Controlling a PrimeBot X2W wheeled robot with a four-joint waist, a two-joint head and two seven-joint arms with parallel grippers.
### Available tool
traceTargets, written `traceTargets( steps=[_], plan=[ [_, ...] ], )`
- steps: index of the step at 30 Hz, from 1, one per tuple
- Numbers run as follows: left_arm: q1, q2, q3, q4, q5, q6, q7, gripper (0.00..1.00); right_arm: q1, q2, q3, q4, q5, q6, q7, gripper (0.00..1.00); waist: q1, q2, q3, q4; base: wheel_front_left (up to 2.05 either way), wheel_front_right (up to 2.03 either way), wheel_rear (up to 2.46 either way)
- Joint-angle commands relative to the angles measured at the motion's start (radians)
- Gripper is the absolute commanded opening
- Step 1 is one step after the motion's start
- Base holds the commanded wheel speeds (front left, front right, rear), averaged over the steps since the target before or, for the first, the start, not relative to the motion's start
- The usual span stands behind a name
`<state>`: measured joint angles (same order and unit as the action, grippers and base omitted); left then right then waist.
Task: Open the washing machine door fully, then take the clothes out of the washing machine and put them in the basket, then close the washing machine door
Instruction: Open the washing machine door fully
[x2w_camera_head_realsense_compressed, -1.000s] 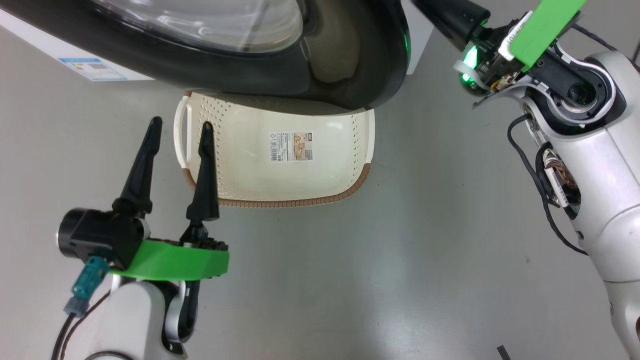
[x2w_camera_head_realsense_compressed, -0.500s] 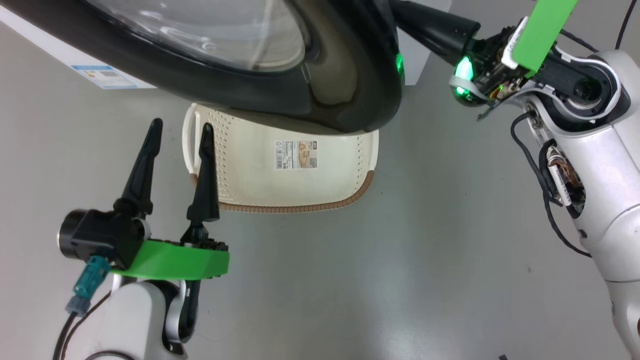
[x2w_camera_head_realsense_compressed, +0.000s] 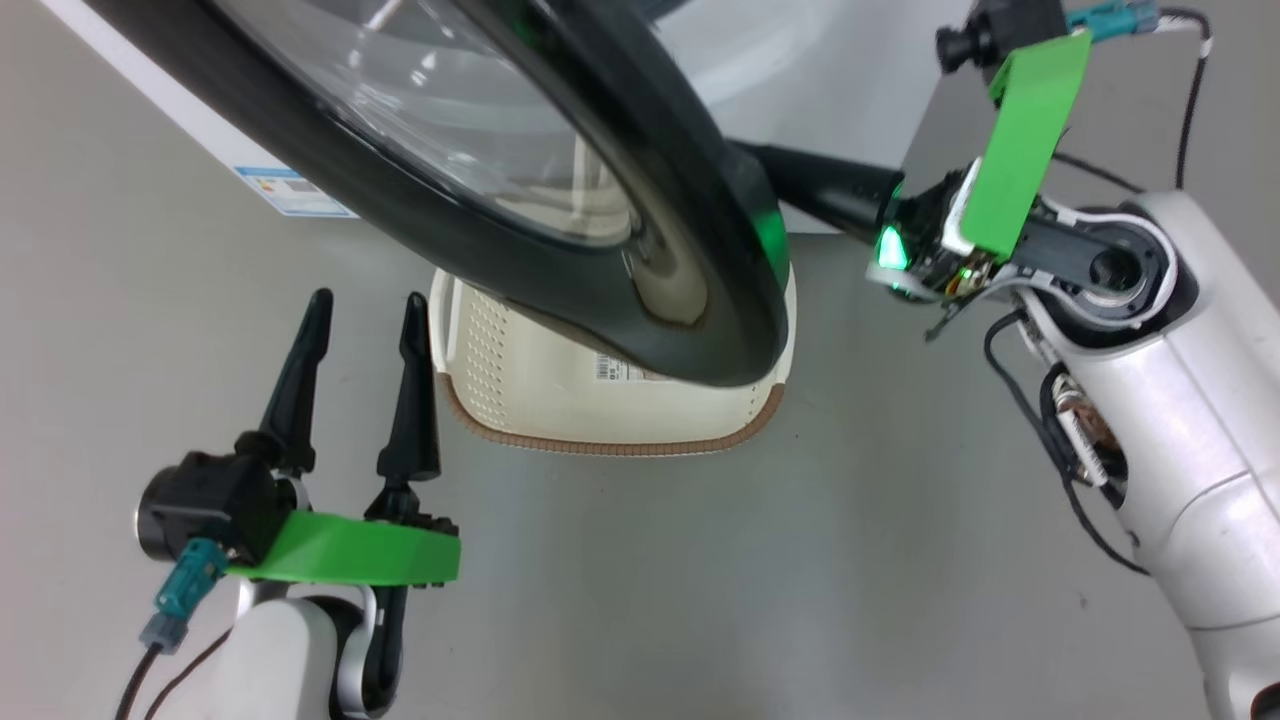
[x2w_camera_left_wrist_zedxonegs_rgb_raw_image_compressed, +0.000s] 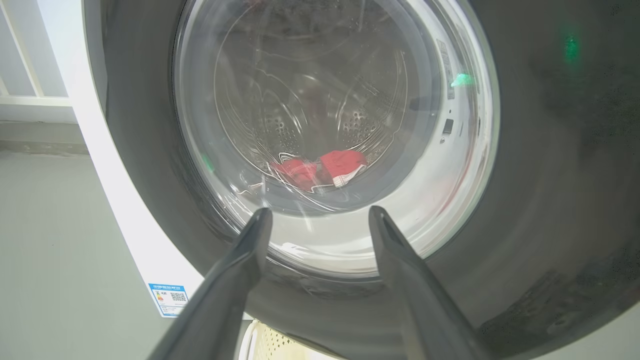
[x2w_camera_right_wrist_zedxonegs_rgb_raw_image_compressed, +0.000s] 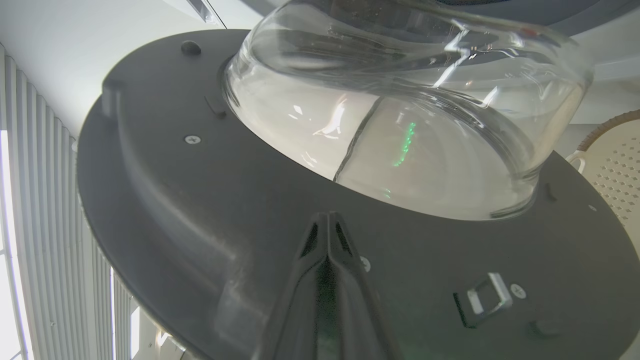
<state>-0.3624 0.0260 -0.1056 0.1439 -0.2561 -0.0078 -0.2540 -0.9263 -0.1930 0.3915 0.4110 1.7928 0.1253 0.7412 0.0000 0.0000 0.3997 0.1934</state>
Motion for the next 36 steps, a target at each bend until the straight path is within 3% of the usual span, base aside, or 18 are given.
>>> traceTargets(
  steps=[1,18,36],
  plan=[
    [0.015,0.024,0.025,-0.019,-0.008,0.011,-0.008,1.0,0.032,0.026,0.013,-0.035,-0.009,0.005,0.012,0.0,0.0,0.0,-0.024,0.023,0.0,0.0,0.0],
    [0.084,0.024,0.021,0.021,-0.047,0.021,-0.008,1.0,0.192,0.094,0.038,-0.03,-0.038,0.005,0.054,0.0,0.0,0.0,-0.154,0.105,0.0,0.0,0.0],
    [0.145,0.024,0.024,0.046,-0.06,0.033,-0.008,1.0,0.264,0.132,0.058,0.036,-0.059,0.005,0.069,0.0,0.0,0.0,-0.264,0.251,0.0,0.0,0.0]
  ],
)
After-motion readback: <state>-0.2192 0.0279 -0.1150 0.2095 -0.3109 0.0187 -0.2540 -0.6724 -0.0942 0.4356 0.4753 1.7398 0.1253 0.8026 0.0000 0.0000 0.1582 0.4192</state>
